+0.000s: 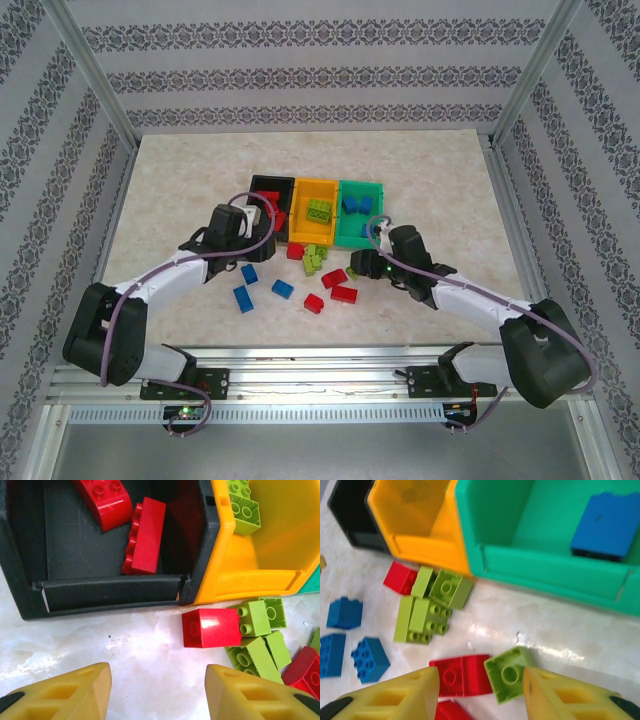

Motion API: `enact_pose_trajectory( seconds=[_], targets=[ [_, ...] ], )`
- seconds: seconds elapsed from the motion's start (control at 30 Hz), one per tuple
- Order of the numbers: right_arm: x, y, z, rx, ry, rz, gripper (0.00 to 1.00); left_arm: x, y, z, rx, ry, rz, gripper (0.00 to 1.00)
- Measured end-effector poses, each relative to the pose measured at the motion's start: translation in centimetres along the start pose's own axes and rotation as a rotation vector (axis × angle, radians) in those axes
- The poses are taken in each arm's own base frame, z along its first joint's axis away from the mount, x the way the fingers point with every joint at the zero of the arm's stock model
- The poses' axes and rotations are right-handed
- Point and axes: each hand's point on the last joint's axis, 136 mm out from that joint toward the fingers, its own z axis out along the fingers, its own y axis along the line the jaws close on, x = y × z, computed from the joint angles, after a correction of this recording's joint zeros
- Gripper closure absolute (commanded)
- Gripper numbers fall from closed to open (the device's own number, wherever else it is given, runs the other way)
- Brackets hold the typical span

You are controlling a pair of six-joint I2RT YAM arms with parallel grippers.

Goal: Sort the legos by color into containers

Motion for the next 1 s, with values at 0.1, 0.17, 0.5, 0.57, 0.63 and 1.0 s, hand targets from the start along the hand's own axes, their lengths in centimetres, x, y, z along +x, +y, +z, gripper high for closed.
enact_pose_trajectory(
  seconds=[0.1, 0.17, 0.5, 0.57, 0.63, 1.0],
  targets=[
    [2.2, 0.2, 0.0, 0.014, 0.082, -0.013, 0.44, 0.1, 0.6, 0.0, -0.008, -0.029, -0.001, 0.48],
    [3.6, 0.2, -0.1, 0.025, 0.131, -0.018, 0.42, 0.3, 1.1, -0.2, -0.013, -0.051, -0.002, 0.48],
    [7.1, 1.1, 1.0, 0.044, 0.277, -0.055, 0.38, 0.4, 1.7, -0.9, -0.006, -0.117, 0.005, 0.48],
    [7.4, 1.5, 1.8, 0.05, 0.305, -0.068, 0.38, -0.1, 1.5, -1.3, 0.003, -0.145, 0.008, 0.48],
    [7.5, 1.8, 2.4, 0.056, 0.323, -0.082, 0.38, -0.2, 1.3, -1.5, 0.015, -0.164, 0.012, 0.48],
    [10.6, 4.3, 3.2, 0.094, 0.43, -0.222, 0.39, 0.1, 1.1, -1.4, 0.034, -0.164, 0.01, 0.47]
  ],
)
